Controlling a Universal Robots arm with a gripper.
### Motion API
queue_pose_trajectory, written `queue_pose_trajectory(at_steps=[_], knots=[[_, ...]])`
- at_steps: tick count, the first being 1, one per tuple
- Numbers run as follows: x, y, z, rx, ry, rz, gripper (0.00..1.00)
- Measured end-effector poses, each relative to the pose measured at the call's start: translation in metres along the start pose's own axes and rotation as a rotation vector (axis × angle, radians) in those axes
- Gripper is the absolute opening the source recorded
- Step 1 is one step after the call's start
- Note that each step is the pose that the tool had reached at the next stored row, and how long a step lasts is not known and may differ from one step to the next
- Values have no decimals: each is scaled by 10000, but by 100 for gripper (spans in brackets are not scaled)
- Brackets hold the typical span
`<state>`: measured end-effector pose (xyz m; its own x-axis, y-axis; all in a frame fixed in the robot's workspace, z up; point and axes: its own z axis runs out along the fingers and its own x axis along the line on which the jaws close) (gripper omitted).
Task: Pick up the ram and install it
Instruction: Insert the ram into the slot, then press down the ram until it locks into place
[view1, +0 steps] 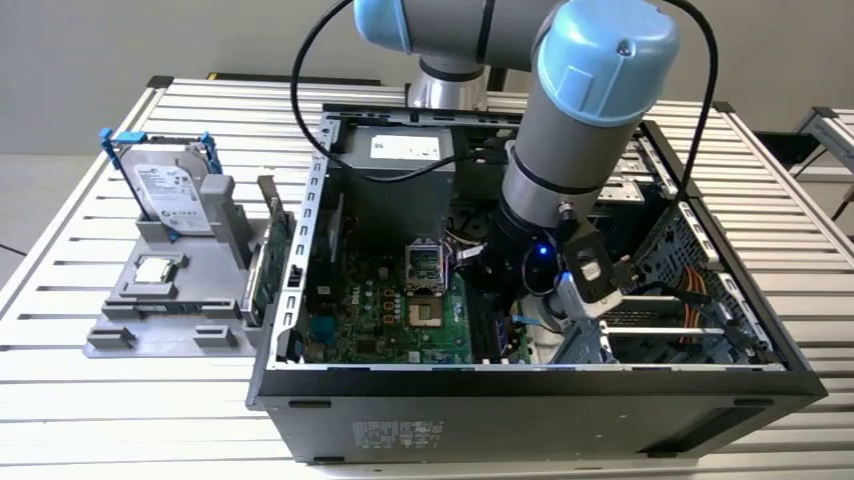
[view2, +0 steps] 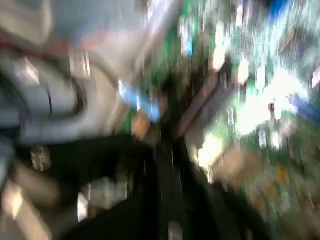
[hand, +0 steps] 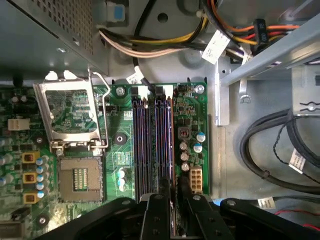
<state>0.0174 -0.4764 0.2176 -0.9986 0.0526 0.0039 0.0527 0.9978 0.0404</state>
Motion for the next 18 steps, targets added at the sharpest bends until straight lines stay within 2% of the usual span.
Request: queue_pose_trajectory(at_steps=[8,11,12,18], knots=[[1,12,-309,26,-1,0,100],[1,13,-325,24,-3,0,100],[1,13,-327,25,-2,-1,0],[2,13,-333,28,-2,0,0]])
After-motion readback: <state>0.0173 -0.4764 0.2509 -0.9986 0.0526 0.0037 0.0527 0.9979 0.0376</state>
